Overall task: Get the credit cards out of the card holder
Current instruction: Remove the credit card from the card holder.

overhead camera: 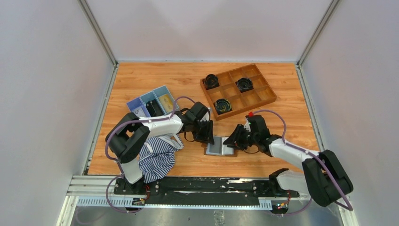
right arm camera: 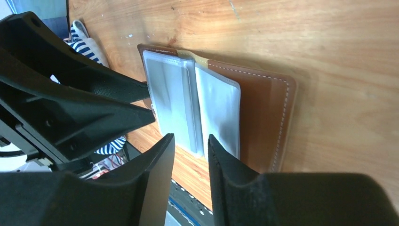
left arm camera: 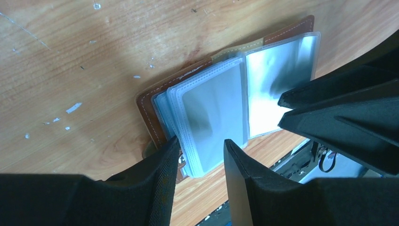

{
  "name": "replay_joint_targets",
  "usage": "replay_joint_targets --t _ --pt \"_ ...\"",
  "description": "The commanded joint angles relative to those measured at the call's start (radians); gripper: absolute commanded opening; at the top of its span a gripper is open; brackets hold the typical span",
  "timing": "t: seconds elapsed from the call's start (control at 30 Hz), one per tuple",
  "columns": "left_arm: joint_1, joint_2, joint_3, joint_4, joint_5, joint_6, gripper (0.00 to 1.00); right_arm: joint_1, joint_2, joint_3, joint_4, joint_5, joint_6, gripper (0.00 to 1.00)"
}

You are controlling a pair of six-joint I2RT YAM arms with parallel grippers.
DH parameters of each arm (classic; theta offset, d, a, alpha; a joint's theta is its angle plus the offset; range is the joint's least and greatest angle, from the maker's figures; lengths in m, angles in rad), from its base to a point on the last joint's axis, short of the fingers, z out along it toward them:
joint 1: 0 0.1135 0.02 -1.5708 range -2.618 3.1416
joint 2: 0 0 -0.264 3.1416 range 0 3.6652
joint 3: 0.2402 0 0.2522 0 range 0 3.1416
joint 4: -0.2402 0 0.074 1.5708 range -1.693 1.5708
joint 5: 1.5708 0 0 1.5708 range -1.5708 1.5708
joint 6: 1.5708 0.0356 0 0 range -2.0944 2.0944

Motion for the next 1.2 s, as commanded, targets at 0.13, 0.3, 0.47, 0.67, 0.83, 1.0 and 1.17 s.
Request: replay_joint_targets --t 0.13,0.3,0.47,0.67,0.83,1.0,1.17 --pt "-0.006 0.005 0.011 0.05 0.057 -0.024 0.41 -0.036 -0.229 -0.038 -0.257 0.131 -0.083 0.44" --pt "-0.007 0.006 0.027 0.057 0.069 -0.034 0.41 -0.045 -0.304 -0.067 -0.271 0.182 -0.08 0.45" --pt "-0.008 -0.003 0.051 0.011 0.026 -0.02 0.46 -0.053 -0.296 -0.07 -0.28 0.189 -0.094 0.46" --pt "-0.018 -0.026 0.058 -0.027 -0.035 -0.011 0.49 -0.069 -0.269 -0.077 -0.277 0.214 -0.097 0.42" --pt "-0.024 -0.014 0.059 -0.012 -0.011 -0.012 0.48 -0.075 -0.239 -0.079 -0.258 0.197 -0.105 0.28" --pt "-0.032 0.022 0.059 0.012 0.022 -0.023 0.43 -0.076 -0.233 -0.078 -0.25 0.186 -0.105 0.08" --pt "-0.039 0.031 0.054 0.048 0.049 -0.04 0.35 -0.075 -0.237 -0.078 -0.246 0.178 -0.107 0.06"
